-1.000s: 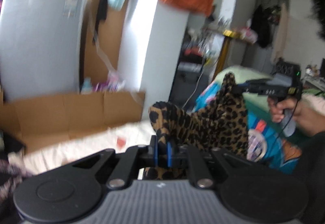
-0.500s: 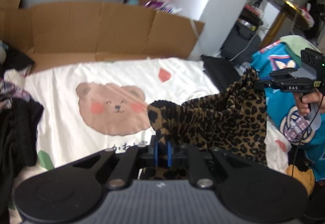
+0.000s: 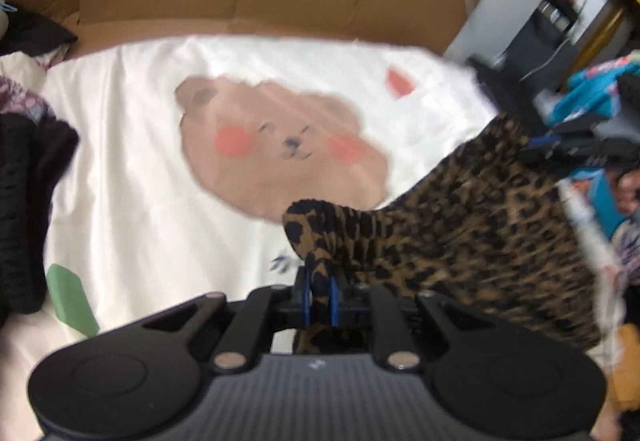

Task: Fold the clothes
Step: 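Lower the leopard garment onto the sheet with both tools, laying it flat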

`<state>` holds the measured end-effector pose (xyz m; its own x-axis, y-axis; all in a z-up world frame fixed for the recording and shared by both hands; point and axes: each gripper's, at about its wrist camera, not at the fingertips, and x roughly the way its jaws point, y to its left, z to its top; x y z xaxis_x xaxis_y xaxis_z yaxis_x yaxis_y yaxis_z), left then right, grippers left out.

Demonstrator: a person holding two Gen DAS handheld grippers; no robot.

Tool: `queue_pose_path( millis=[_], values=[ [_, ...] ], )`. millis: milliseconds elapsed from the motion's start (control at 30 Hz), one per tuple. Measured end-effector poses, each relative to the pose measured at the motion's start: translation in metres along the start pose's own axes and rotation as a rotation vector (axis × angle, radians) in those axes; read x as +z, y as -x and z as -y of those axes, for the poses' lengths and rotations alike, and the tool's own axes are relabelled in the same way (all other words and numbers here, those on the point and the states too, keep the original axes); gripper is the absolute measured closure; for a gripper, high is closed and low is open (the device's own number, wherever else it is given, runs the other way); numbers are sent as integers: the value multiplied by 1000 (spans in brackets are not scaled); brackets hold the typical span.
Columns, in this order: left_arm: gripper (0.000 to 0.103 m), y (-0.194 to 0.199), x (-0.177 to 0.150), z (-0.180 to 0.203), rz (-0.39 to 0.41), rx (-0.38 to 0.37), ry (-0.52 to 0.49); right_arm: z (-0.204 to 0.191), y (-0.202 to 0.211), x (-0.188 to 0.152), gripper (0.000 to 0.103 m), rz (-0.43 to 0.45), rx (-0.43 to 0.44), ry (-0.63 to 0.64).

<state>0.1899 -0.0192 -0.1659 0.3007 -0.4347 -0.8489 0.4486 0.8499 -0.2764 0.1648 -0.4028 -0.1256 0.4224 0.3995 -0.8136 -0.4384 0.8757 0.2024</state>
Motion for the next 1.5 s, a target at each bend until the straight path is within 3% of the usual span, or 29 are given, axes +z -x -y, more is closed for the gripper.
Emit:
queue_pose_path(
  millis=[67, 167, 200, 233, 300, 467, 567, 600, 667, 733, 800, 1000, 1233, 1367, 1500],
  values=[
    [92, -12, -3, 1, -27, 22, 10, 5, -9, -4, 93, -3, 6, -22],
    [81, -15, -5, 5, -44, 61, 12, 13, -22, -9, 89, -8, 15, -54],
    [73, -11, -6, 3, -38, 59, 20, 16, -26, -11, 82, -9, 18, -65],
    [65, -7, -5, 2, -29, 47, 33, 18, -31, -13, 66, -11, 21, -75],
    [56, -3, -3, -3, -9, 35, 61, 24, -39, -17, 55, -14, 27, -97],
    [55, -16, 6, -14, 12, 27, 148, 33, -58, -17, 55, -49, 41, -149],
    [59, -24, 1, -19, -9, 3, 209, 30, -67, -16, 55, -66, 45, -133],
    [64, -26, -1, -19, -18, -7, 212, 28, -69, -15, 56, -79, 38, -110],
    [74, -31, -5, -19, -37, -28, 218, 25, -73, -14, 69, -107, 27, -72],
    [91, -32, -7, -19, -55, -38, 219, 23, -74, -13, 80, -116, 26, -58],
    [93, -30, -7, -14, -58, -30, 177, 22, -70, -10, 92, -107, 21, -40],
    [94, 0, 8, -10, 32, -23, 122, 22, -48, 8, 95, -28, -10, -10],
    [95, 31, 40, -10, 154, 38, 66, 23, -29, 35, 95, 78, -48, -18],
    [94, 32, 61, -11, 151, 72, 46, 21, -31, 51, 95, 99, -79, -4],
    [94, 23, 82, -10, 102, 104, 0, 20, -42, 62, 95, 55, -103, 6]
  ],
)
